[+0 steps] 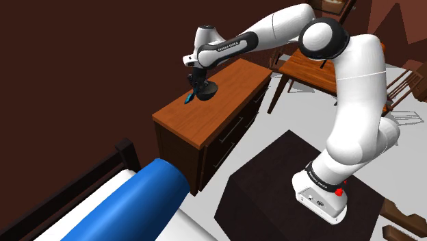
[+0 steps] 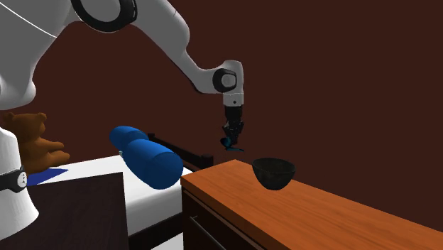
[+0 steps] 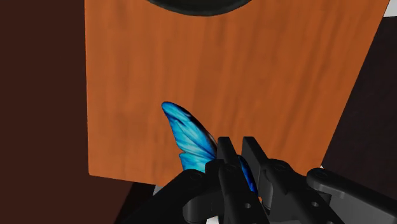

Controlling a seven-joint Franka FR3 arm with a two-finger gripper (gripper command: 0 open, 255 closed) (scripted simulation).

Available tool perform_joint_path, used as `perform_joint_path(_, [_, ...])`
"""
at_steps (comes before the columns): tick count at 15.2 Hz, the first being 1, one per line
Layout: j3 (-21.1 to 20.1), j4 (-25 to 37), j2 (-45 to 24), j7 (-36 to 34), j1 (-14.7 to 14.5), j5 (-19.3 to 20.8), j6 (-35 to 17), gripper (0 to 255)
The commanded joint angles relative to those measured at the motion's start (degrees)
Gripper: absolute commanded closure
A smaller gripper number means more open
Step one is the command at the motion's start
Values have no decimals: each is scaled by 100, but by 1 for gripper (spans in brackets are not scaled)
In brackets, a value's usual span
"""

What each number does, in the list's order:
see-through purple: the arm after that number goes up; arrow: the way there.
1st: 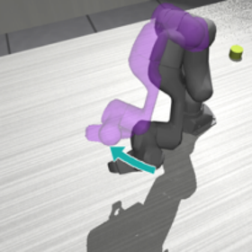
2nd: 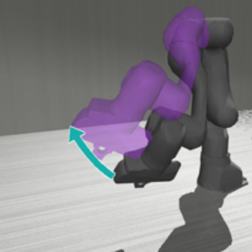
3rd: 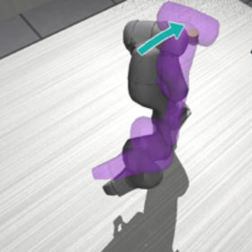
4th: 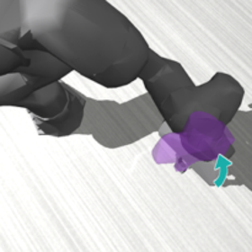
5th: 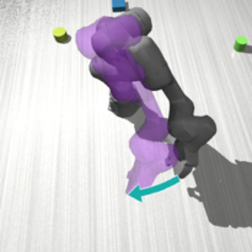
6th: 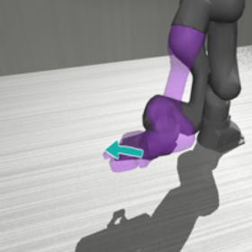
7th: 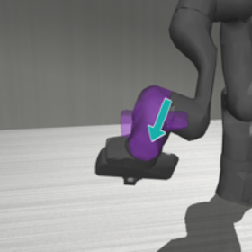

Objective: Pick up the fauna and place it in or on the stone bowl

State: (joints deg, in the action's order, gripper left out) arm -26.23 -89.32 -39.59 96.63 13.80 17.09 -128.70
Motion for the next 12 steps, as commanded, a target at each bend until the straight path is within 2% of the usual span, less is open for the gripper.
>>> perform_joint_path(1, [-20,27,51,7,5,-24,77,255])
perform_joint_path(7, [127,1089,-548,681,275,-34,539,255])
perform_joint_path(12, [258,2406,-1267,1247,376,-36,1115,255])
